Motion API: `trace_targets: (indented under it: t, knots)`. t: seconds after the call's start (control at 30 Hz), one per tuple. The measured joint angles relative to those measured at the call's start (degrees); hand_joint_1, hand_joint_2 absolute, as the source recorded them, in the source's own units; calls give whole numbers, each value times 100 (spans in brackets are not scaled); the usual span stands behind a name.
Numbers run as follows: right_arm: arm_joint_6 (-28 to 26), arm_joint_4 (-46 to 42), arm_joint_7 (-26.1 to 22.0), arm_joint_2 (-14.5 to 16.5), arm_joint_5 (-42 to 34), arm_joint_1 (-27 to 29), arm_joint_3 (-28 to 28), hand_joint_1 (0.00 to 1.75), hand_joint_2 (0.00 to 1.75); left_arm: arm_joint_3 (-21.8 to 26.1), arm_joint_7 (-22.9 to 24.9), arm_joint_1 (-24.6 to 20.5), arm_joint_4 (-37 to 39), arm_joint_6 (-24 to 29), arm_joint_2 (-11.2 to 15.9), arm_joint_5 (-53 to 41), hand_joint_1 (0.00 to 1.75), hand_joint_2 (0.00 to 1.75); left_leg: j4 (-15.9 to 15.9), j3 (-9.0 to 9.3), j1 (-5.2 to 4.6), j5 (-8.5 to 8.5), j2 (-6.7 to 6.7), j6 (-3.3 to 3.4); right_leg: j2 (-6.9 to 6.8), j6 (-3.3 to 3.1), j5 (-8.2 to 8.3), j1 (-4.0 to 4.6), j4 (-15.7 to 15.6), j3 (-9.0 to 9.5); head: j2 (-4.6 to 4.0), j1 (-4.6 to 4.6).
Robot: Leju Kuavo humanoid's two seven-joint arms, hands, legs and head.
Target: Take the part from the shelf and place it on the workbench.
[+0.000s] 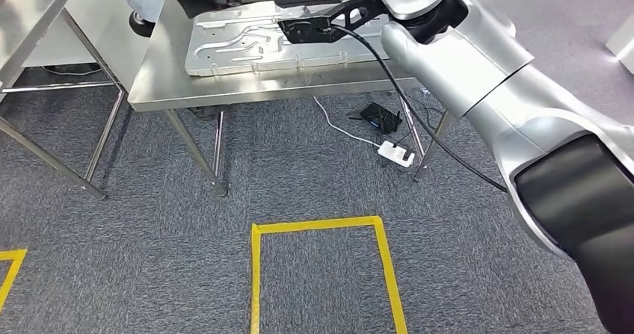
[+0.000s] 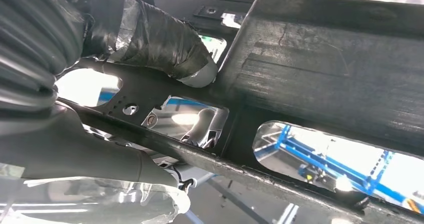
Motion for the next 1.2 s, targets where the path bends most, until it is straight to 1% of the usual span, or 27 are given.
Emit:
trace_targets:
  t: [0.03,0.07,0.1,0.17,0.23,0.27,0.3,0.37,0.4,0.43,0.47,0.53,0.57,0.6,0.67,0.73,0.77,0.83,0.87,0.9,0.93,0.97,1.03,1.07,1.1,1.13,1.2]
  knots:
    - [-8,8,-12,26,7,-9,0,175,175,1,9,-2,-1,-4,1,0,0,175,-345,157,-16,145,0,33,-1,8,-20,7,-11,31,0,2]
    - [-20,16,-23,52,14,-20,0,175,175,1,15,-8,-1,-9,3,0,0,175,-614,285,-37,221,-2,64,0,24,-35,13,-22,53,1,0]
    - [-33,26,-39,75,23,-26,0,175,175,0,21,-16,-1,-16,4,0,0,175,-746,354,-58,224,-4,86,-2,46,-45,17,-38,68,1,-1]
    - [-52,49,-79,122,34,-33,0,175,175,-1,26,-27,-1,-34,6,1,0,175,-825,415,-79,198,-9,123,-4,106,-51,24,-85,98,1,-6]
    - [-65,74,-108,158,43,-37,0,175,175,0,30,-15,-1,-46,6,5,0,175,-924,498,-45,218,4,171,-24,159,-106,28,-33,86,0,7]
    - [-75,84,-114,171,46,-44,0,175,175,0,31,-11,-1,-50,6,9,0,175,-979,547,-26,229,11,196,-32,177,-188,32,108,22,0,20]
    - [-88,92,-116,182,50,-48,0,175,175,1,33,-8,-1,-52,6,12,0,175,-1011,585,-11,229,18,215,-43,185,-322,32,390,-121,0,32]
    - [-106,107,-121,201,52,-41,1,175,175,1,33,-17,-1,-56,7,15,0,175,-1005,613,-12,194,14,239,-47,197,-599,34,1118,-523,0,43]
    - [-108,119,-123,207,52,-27,2,175,175,0,33,-22,-1,-56,8,16,0,175,-987,623,-12,167,6,241,-49,202,-645,32,1393,-702,0,43]
    - [-107,135,-128,209,52,-13,5,175,175,0,33,-24,-1,-56,9,16,0,175,-964,633,-11,135,-7,238,-51,205,-573,29,1458,-785,0,46]
    - [-106,152,-132,213,52,-7,10,175,175,0,33,-24,-1,-56,10,19,0,175,-933,645,-10,99,-21,229,-53,201,-402,25,1307,-762,0,48]
    - [-107,186,-146,233,52,-27,21,175,175,1,33,-9,-1,-60,10,28,0,175,-846,661,-17,0,-43,189,-57,174,21,26,615,-494,0,48]
    - [-108,200,-156,252,53,-48,27,175,175,1,31,-2,-1,-62,10,33,0,175,-795,654,-29,-48,-47,161,-54,152,134,32,317,-365,0,45]
    - [-110,214,-168,281,54,-67,32,175,175,1,28,2,0,-63,10,36,0,175,-761,642,-37,-81,-47,132,-49,130,176,43,134,-283,0,42]
    - [-113,244,-190,329,55,-82,44,175,175,1,22,-4,-1,-65,10,40,0,175,-747,627,-42,-104,-46,89,-34,83,141,65,60,-253,1,36]
    - [-118,275,-197,349,52,-81,50,175,175,1,20,-13,-1,-65,11,42,0,175,-738,619,-30,-138,-35,47,-35,29,136,47,28,-220,2,31]
    - [-121,289,-197,353,47,-85,50,175,175,1,19,-17,0,-64,9,42,0,175,-632,570,-25,-201,-24,15,-38,3,130,31,7,-194,1,20]
    - [-130,308,-194,370,33,-87,50,175,175,1,18,-18,1,-64,4,40,0,175,-77,280,-6,-423,-6,-48,-36,-38,105,18,-15,-140,0,-4]
    - [-132,318,-193,377,23,-75,50,175,175,1,19,-18,1,-64,4,40,0,175,300,59,6,-539,-1,-70,-30,-54,85,21,-16,-113,0,-13]
    - [-132,325,-194,384,14,-47,50,175,175,1,20,-15,0,-65,5,39,0,175,600,-137,12,-581,-1,-80,-21,-64,60,27,-16,-78,0,-13]
    - [-131,331,-196,388,6,-12,50,175,175,1,21,-11,0,-66,7,38,0,175,716,-250,10,-517,-2,-75,-14,-69,30,35,-16,-36,0,-13]
    - [-130,335,-198,390,0,20,50,175,175,1,22,-7,0,-66,7,38,0,175,626,-268,6,-353,-2,-55,-6,-70,-2,43,-16,13,0,-13]
    - [-130,338,-199,390,-4,36,50,175,175,1,23,-1,-1,-67,11,37,0,175,-54,-54,-26,135,-3,31,3,-68,-64,60,-23,110,0,-10]
    - [-131,340,-197,390,-5,20,50,175,175,1,22,0,-1,-69,16,37,0,175,-390,92,-48,293,-2,80,7,-60,-90,72,-29,141,0,-6]
    - [-132,342,-195,391,-7,0,50,175,175,1,19,-5,-1,-74,22,37,0,175,-643,206,-72,367,1,123,11,-45,-110,77,-37,158,0,-5]
    - [-132,344,-193,391,-8,-13,50,175,175,1,15,-10,-1,-78,27,36,0,175,-764,269,-91,359,2,154,12,-25,-123,76,-48,165,0,-2]
    - [-131,345,-187,392,-11,-18,50,175,175,0,8,-22,-1,-84,28,34,0,175,-852,333,-100,320,5,185,11,28,-142,76,-80,187,0,-7]
